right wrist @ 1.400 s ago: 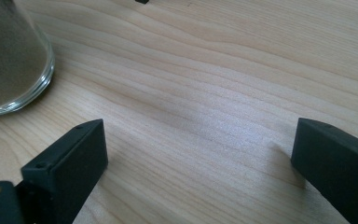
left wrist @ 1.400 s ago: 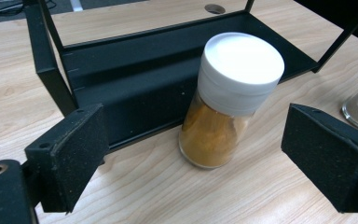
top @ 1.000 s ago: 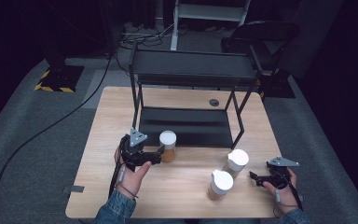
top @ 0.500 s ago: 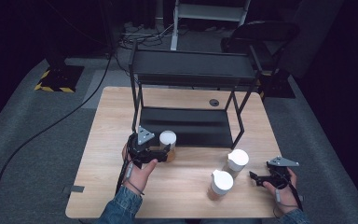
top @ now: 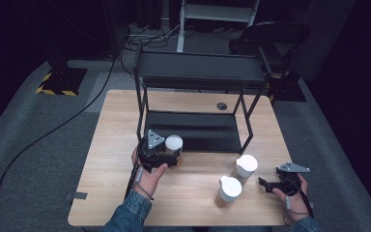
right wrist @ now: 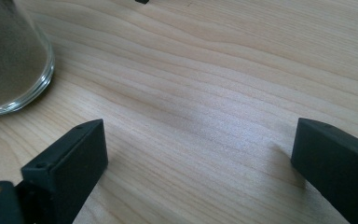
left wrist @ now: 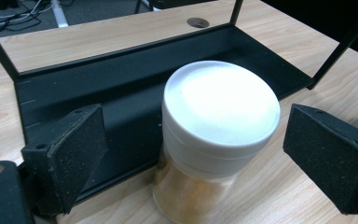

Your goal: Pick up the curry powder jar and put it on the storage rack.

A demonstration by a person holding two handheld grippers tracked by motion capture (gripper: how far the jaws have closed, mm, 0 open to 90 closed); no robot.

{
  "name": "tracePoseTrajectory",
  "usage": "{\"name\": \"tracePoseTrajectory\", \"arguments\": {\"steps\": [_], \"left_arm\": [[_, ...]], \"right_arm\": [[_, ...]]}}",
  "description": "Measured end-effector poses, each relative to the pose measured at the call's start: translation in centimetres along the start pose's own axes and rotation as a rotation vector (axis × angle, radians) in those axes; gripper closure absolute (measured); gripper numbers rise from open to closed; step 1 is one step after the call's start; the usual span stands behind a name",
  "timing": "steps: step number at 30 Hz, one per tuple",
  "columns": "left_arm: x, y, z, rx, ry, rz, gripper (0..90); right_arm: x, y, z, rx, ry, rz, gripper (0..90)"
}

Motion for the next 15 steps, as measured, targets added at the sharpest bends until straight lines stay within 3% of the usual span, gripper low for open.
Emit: {"name": "tracePoseTrajectory", "arguments": {"steps": [15], "left_arm": [[0.1, 0.6, -1.8, 0.011, -0.02, -0.001, 9.5]], "right_arm": [[0.0, 0.0, 0.0, 0.0, 0.0, 0.0, 3.5]]}}
Point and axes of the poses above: each handheld gripper's, and its own axes: z roughly backward along the jaws, x roughly out of its underside, y roughly to its right, the point moved 3 cm from there along -z, roughly forward along the jaws, and after that the axes turned 11 degrees about -x, right-handed, at the moved point
